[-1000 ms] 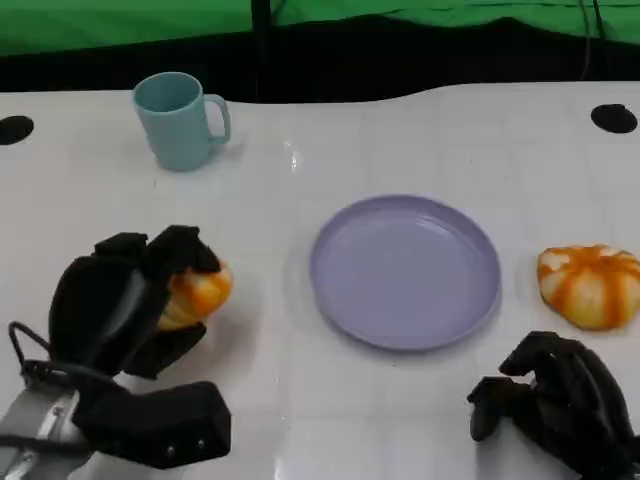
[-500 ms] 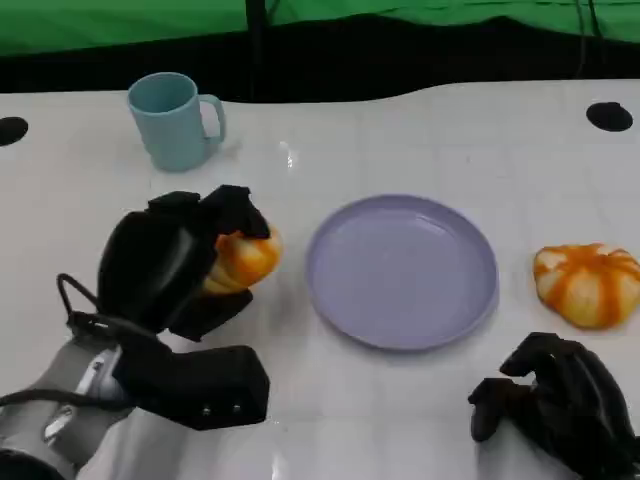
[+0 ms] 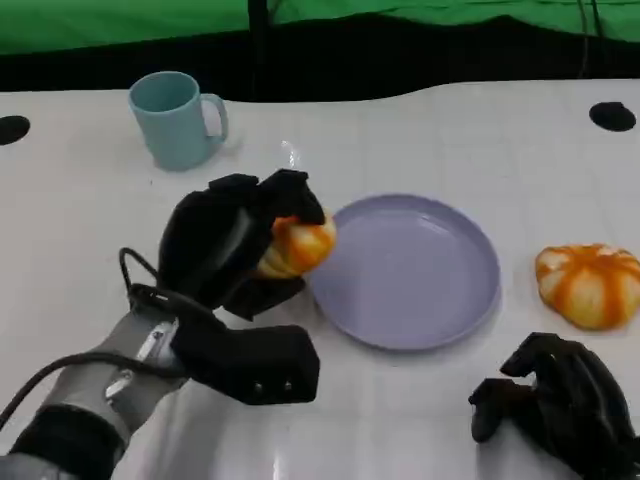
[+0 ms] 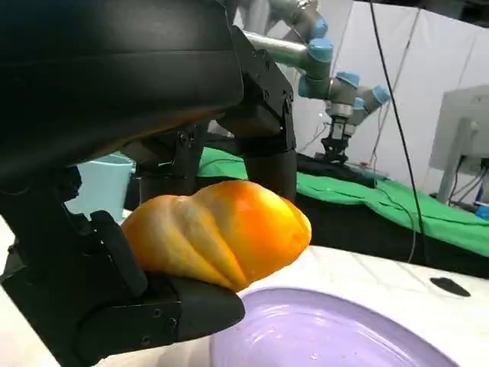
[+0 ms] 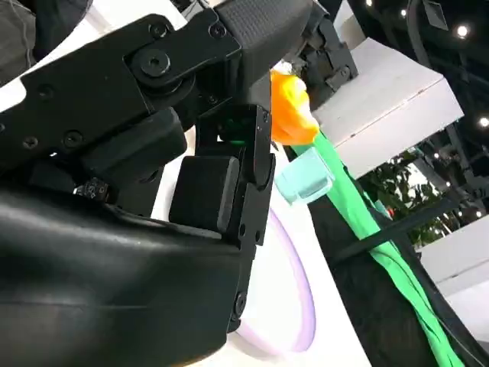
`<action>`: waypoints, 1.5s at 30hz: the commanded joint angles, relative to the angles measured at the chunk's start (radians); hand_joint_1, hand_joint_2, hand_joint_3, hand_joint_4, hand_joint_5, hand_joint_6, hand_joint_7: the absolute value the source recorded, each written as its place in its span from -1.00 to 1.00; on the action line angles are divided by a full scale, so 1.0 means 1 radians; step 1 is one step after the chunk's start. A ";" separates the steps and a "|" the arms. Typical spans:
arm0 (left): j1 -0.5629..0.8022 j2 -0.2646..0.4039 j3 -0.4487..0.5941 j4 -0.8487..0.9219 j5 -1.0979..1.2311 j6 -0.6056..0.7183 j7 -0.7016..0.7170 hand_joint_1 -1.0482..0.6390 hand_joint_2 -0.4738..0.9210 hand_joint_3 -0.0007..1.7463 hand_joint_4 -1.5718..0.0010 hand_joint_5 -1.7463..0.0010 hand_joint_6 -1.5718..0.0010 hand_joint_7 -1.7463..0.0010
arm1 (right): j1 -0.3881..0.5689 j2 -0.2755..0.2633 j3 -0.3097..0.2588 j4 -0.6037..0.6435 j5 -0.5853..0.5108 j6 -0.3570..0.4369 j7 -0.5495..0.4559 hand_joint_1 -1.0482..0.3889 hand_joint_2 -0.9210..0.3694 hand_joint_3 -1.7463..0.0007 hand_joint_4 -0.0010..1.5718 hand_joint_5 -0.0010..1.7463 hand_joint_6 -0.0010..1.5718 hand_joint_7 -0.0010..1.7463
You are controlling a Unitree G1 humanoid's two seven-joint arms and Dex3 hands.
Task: Grasp the bread from the table and place it into the plate.
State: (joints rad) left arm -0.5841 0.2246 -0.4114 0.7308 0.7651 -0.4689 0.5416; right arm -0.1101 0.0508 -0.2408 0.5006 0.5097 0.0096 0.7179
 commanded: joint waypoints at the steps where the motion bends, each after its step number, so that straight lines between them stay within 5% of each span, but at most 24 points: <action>1: -0.053 -0.024 -0.018 0.043 -0.007 -0.028 0.007 -0.09 0.29 0.35 -0.20 -1.00 0.07 -0.91 | 0.006 -0.010 0.000 -0.008 0.002 -0.003 -0.001 -1.00 -0.78 0.99 0.93 -0.09 1.00 -0.64; 5: -0.082 -0.045 -0.033 0.084 -0.003 -0.040 0.015 -0.10 0.29 0.38 -0.21 -1.00 -0.03 -0.74 | 0.007 -0.009 0.001 -0.010 0.007 0.002 0.003 -1.00 -0.77 1.00 0.94 -0.10 1.00 -0.66; 13: -0.151 -0.098 -0.071 0.163 0.018 -0.013 0.021 -0.11 0.33 0.34 -0.20 -1.00 0.13 -0.98 | 0.012 -0.008 0.005 -0.012 -0.002 -0.010 0.001 -1.00 -0.78 0.99 0.96 -0.12 1.00 -0.66; 16: -0.178 -0.117 -0.080 0.203 0.010 -0.027 0.014 -0.10 0.34 0.39 -0.20 -1.00 0.05 -0.78 | 0.012 -0.008 0.005 -0.010 -0.004 -0.016 0.002 -1.00 -0.79 0.99 0.96 -0.13 1.00 -0.66; 23: -0.240 -0.161 -0.113 0.300 0.021 -0.034 0.028 -0.08 0.32 0.39 -0.20 -1.00 0.00 -0.70 | 0.017 -0.006 0.006 -0.017 -0.002 -0.008 -0.008 -1.00 -0.77 1.00 0.97 -0.13 1.00 -0.64; 29: -0.280 -0.183 -0.149 0.360 0.036 -0.023 0.045 -0.10 0.44 0.24 -0.14 -1.00 0.15 -0.94 | 0.025 -0.003 0.010 -0.032 -0.003 -0.002 -0.016 -1.00 -0.77 1.00 0.97 -0.13 1.00 -0.61; 32: -0.304 -0.204 -0.175 0.397 0.052 0.013 0.041 -0.11 0.55 0.05 -0.10 -1.00 0.13 -0.86 | 0.026 -0.002 0.011 -0.035 -0.003 0.004 -0.021 -1.00 -0.77 1.00 0.97 -0.12 1.00 -0.61; 36: -0.321 -0.215 -0.183 0.417 0.036 0.019 -0.023 -0.14 0.82 -0.31 0.04 -1.00 0.10 -0.38 | 0.030 -0.001 0.013 -0.042 -0.003 0.009 -0.023 -1.00 -0.76 1.00 0.97 -0.12 1.00 -0.60; 39: -0.334 -0.222 -0.185 0.420 0.028 0.039 -0.100 -0.18 0.98 -0.61 0.27 -0.99 0.23 0.34 | 0.031 -0.002 0.015 -0.043 -0.006 0.002 -0.021 -1.00 -0.77 0.99 0.97 -0.11 1.00 -0.61; 41: -0.337 -0.221 -0.184 0.419 0.024 0.043 -0.140 -0.21 1.00 -0.67 0.39 -0.90 0.31 0.62 | 0.032 -0.001 0.016 -0.045 -0.007 -0.001 -0.022 -1.00 -0.77 0.99 0.97 -0.11 1.00 -0.61; 42: -0.340 -0.219 -0.186 0.417 0.022 0.046 -0.166 -0.25 1.00 -0.68 0.49 -0.71 0.37 0.75 | 0.033 0.000 0.016 -0.046 -0.007 -0.001 -0.023 -1.00 -0.77 0.99 0.96 -0.11 1.00 -0.61; 45: -0.348 -0.215 -0.198 0.412 0.030 0.071 -0.224 -0.47 1.00 -0.68 0.69 0.27 0.59 0.96 | 0.031 -0.001 0.016 -0.043 -0.003 -0.001 -0.020 -1.00 -0.78 0.99 0.96 -0.10 1.00 -0.61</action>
State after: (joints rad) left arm -0.9052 0.0023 -0.5965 1.1442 0.7933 -0.4178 0.3602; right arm -0.0860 0.0583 -0.2237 0.4629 0.5059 0.0159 0.7001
